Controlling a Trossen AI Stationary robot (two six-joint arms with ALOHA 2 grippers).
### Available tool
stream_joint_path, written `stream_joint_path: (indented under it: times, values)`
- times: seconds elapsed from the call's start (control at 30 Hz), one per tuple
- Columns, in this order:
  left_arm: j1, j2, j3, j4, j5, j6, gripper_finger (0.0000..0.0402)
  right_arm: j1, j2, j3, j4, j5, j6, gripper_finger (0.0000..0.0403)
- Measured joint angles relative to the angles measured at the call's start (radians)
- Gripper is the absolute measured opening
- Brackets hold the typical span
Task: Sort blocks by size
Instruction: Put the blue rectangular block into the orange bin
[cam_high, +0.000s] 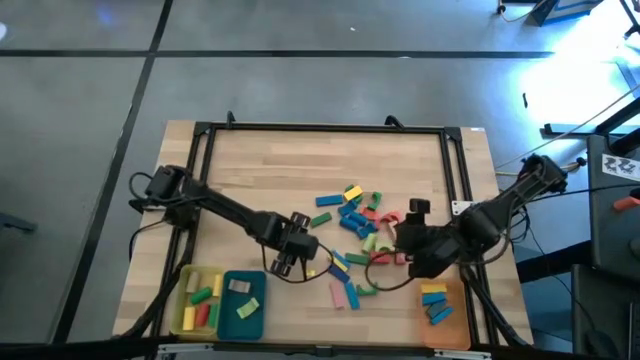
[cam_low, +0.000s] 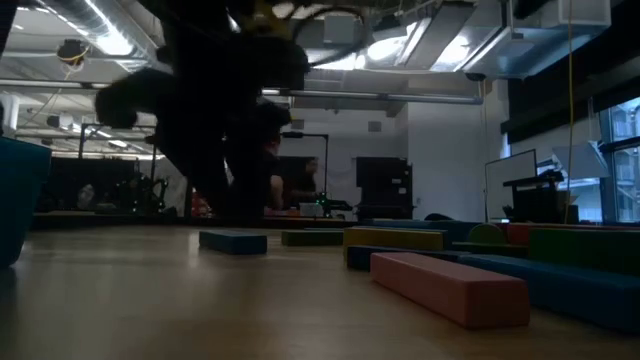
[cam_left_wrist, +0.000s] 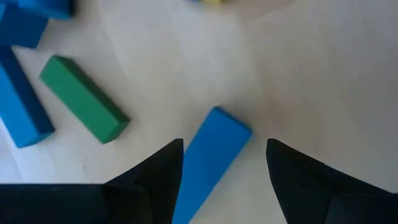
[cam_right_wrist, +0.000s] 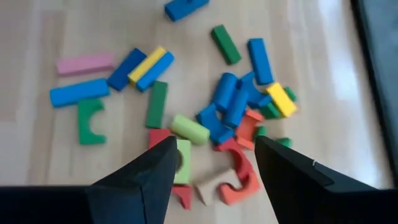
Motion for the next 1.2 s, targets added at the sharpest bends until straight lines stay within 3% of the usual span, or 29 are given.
stream_joint_path:
  times: [0.2, 0.43, 1.0, 1.2]
  values:
    - [0.064, 0.011, 0.0, -0.014, 0.122, -0.006, 0.021, 0.0, -0.131, -0.193, 0.203, -0.067, 0.0, 0.0221]
    - [0.094, 0.018, 0.0, -0.029, 0.128, 0.076, 0.021, 0.0, -0.187, -0.317, 0.334, -0.108, 0.0, 0.0221]
    - [0.094, 0.07, -0.01, -0.034, 0.144, 0.178, 0.0209, 0.001, -0.187, -0.404, 0.498, -0.167, 0.025, 0.0221]
    - [0.096, 0.08, -0.042, -0.004, 0.171, 0.175, 0.0167, 0.001, -0.187, -0.404, 0.52, -0.173, 0.018, 0.0221]
